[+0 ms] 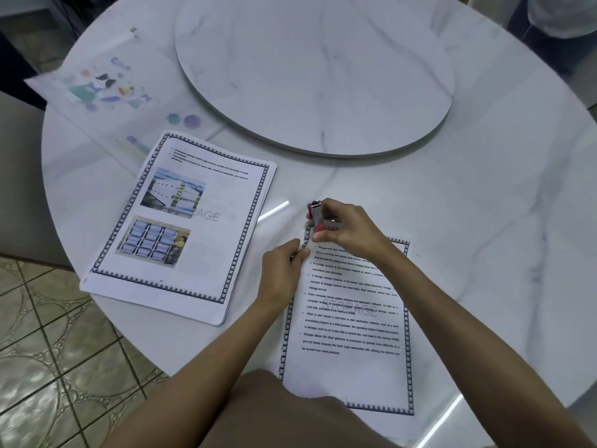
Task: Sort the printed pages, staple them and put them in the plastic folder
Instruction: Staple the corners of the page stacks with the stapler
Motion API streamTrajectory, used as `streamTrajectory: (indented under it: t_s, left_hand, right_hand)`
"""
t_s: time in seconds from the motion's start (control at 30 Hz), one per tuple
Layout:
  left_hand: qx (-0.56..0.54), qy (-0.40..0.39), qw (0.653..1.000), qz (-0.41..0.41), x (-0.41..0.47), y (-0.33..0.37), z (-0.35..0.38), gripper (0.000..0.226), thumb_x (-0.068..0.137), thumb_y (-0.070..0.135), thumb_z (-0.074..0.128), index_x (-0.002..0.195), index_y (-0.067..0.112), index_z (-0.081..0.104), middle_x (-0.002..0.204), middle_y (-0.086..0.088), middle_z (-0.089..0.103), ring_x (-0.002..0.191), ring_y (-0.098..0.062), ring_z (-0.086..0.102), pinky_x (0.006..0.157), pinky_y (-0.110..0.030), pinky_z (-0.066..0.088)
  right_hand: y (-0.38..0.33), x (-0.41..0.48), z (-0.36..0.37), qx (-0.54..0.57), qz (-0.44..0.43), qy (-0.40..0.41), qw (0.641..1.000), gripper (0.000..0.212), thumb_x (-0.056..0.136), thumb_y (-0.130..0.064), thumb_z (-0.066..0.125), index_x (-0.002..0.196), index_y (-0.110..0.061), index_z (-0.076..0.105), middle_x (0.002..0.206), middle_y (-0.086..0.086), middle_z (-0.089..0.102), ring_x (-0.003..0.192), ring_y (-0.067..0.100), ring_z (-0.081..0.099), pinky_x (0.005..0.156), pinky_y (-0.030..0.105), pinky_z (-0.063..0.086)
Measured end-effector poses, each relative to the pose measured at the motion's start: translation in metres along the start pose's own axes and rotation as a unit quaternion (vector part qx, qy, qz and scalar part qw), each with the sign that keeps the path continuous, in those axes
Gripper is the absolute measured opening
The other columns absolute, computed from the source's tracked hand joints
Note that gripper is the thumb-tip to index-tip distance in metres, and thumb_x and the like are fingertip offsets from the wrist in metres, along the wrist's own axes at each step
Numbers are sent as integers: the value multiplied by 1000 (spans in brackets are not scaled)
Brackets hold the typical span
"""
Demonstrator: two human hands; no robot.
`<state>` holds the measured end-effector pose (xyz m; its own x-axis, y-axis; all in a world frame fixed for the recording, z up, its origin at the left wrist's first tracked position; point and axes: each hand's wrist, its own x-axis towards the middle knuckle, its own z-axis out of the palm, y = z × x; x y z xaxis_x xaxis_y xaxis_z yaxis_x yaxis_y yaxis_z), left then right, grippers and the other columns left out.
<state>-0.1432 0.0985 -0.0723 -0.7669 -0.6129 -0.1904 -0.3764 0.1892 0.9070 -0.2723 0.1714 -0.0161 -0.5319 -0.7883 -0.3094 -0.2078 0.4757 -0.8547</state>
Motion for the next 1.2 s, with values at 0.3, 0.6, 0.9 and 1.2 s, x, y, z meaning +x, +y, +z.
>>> streamTrajectory:
  t_s: [0.3, 0.6, 0.9, 1.2]
  left_hand:
    - [5, -1, 1000, -16, 1, 2, -1, 46, 91, 13, 54, 56, 17, 24, 51, 5, 28, 50, -8, 23, 46, -19, 25]
    - [61, -39, 997, -34, 10, 5, -3, 41, 94, 17, 50, 58, 16, 31, 54, 2, 36, 52, -10, 32, 47, -14, 31]
    - [-28, 37, 997, -63, 10, 11, -32, 23, 88, 14, 59, 111, 14, 59, 92, -4, 67, 80, -17, 64, 77, -25, 51]
    - [47, 13, 998, -26, -4, 0, -55, 21, 91, 16, 55, 111, 16, 63, 99, 2, 66, 87, -9, 60, 70, -5, 40]
  right_hand:
    - [7, 7, 10, -16, -7, 45, 999, 28, 72, 5, 69, 96, -7, 60, 88, 3, 68, 91, 21, 67, 88, 26, 51]
    - [8, 0, -2, 131, -8, 172, 976, 36, 74, -5, 72, 105, -14, 57, 103, 0, 67, 103, 14, 63, 99, 32, 47]
    - [47, -66, 2, -73, 44, 283, 955, 44, 76, -9, 73, 117, -11, 56, 106, -4, 53, 92, 11, 52, 74, 6, 36]
    - [76, -106, 23, -239, 111, 282, 923, 41, 78, -13, 71, 116, -7, 58, 114, 12, 52, 108, 28, 49, 94, 33, 39]
